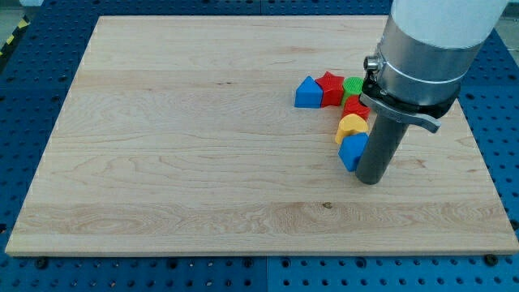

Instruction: Form a diagonal line with the red circle and the yellow heart and the blue cube

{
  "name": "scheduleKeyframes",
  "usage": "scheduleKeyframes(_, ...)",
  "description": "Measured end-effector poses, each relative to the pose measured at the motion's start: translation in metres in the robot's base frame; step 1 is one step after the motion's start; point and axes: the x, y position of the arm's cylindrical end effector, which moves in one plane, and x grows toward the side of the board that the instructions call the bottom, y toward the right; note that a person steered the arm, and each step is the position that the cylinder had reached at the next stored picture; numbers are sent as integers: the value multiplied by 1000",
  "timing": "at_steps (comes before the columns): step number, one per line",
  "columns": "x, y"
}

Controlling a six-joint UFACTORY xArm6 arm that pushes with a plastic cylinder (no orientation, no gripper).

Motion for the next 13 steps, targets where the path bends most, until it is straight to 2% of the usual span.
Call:
scheduleKeyframes(3,0,0)
scheduleKeyframes(4,21,31)
scheduleKeyframes(5,6,107)
scheduleKeyframes(6,-39,136)
scheduleKeyframes(7,-64,105)
scheduleKeyframes(9,-73,16)
scheduleKeyframes(10,-91,12)
scheduleKeyframes(12,-90,-31)
scheduleKeyframes(13,-79,-33)
